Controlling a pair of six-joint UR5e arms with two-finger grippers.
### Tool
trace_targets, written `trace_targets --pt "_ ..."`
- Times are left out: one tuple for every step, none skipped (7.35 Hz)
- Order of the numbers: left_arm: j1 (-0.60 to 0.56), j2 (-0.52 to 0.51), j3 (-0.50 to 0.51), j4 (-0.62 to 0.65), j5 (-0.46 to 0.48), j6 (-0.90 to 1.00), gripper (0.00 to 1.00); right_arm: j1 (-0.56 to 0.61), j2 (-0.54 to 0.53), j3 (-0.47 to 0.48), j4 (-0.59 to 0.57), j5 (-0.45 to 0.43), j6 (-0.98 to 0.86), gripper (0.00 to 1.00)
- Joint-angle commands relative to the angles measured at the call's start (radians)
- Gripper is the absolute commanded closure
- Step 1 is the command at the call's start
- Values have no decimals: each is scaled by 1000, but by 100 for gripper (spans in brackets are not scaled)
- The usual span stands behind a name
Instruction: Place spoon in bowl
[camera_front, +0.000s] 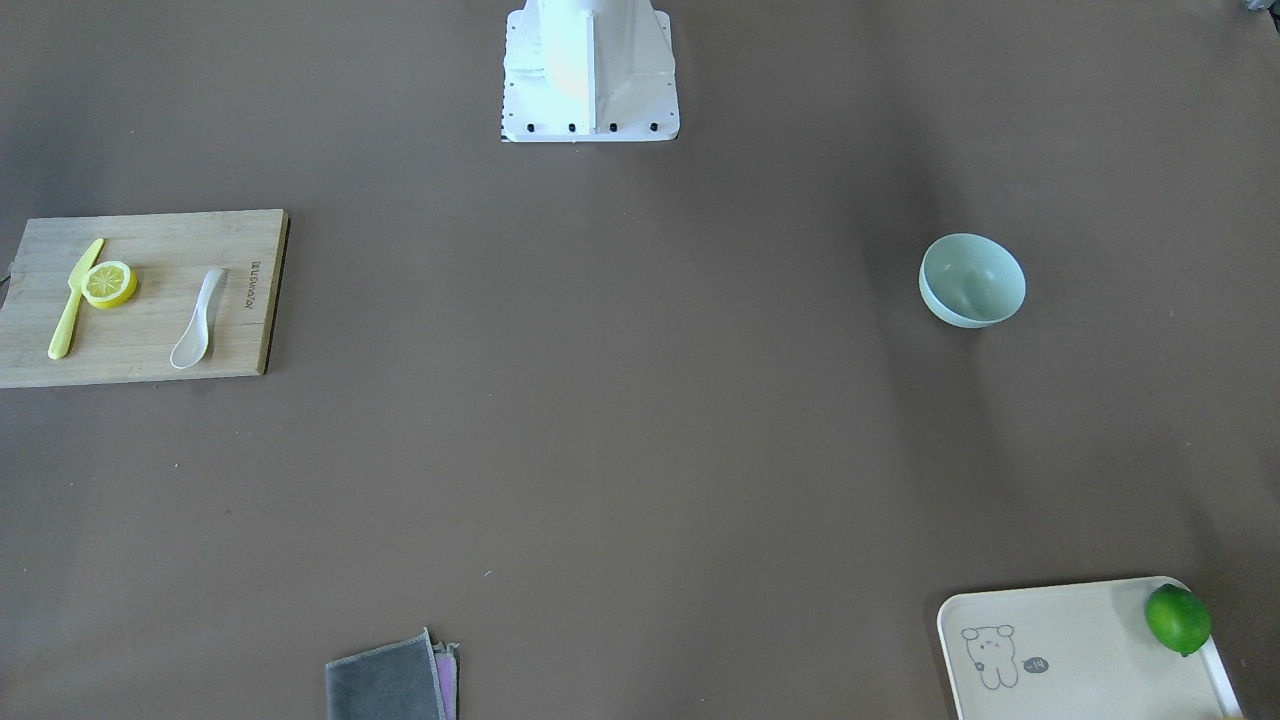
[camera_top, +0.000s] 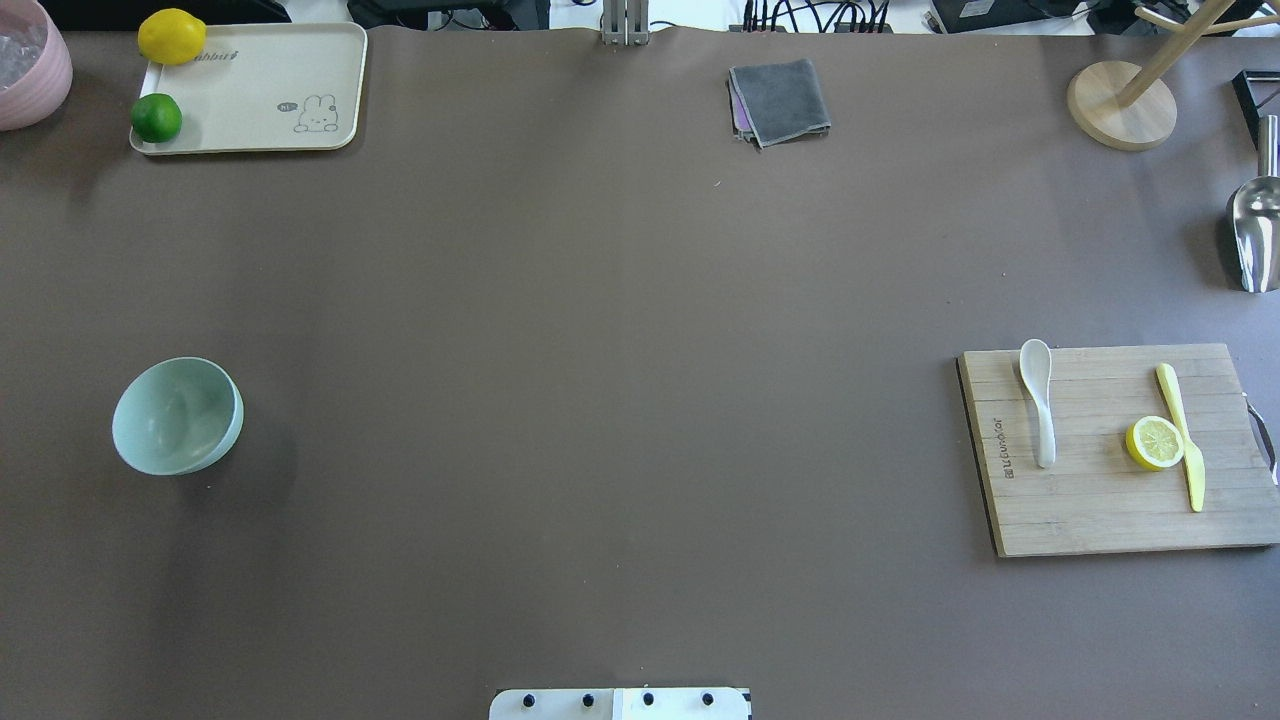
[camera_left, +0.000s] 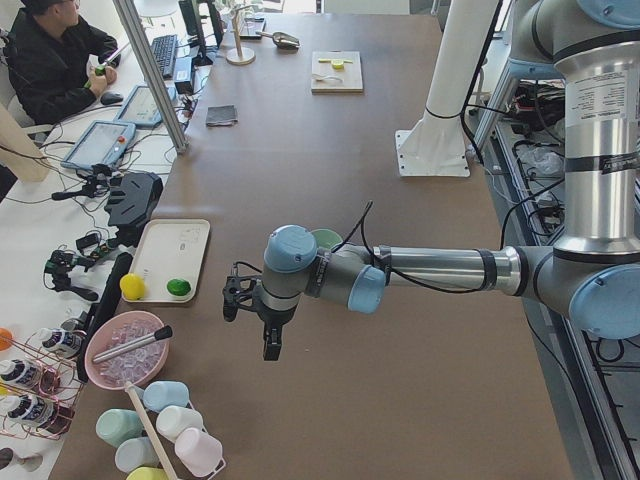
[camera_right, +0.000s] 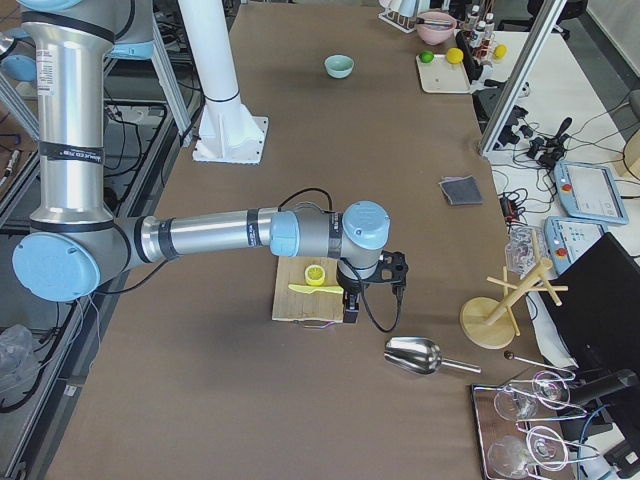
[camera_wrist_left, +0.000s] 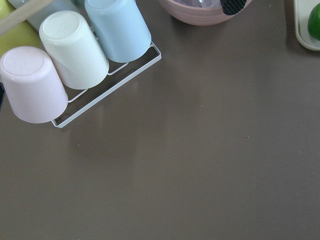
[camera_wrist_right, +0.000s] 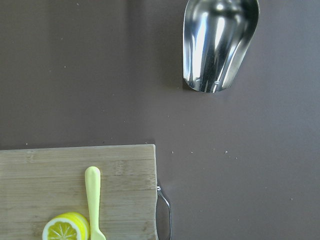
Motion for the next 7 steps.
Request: trace_targets --pt "0 2 -2 1 0 0 2 -3 0 -2 2 -1 -1 0" --pt "2 0 1 1 -3 -1 2 -4 0 -2 2 -1 -1 0" --pt "2 2 -1 1 -3 -1 2 -4 0 -4 0 -1 1 0" --pt "2 2 -2 1 -6 -1 2 -3 0 -4 0 -1 1 0" --pt "2 2 -1 1 -7 -1 2 -3 -1 -7 0 -1 1 0" --pt "2 3 -2 1 -10 -1 2 -4 -1 -7 0 1 1 0" --pt "2 3 -2 -1 -12 -1 2 -4 -3 -7 0 1 -1 0"
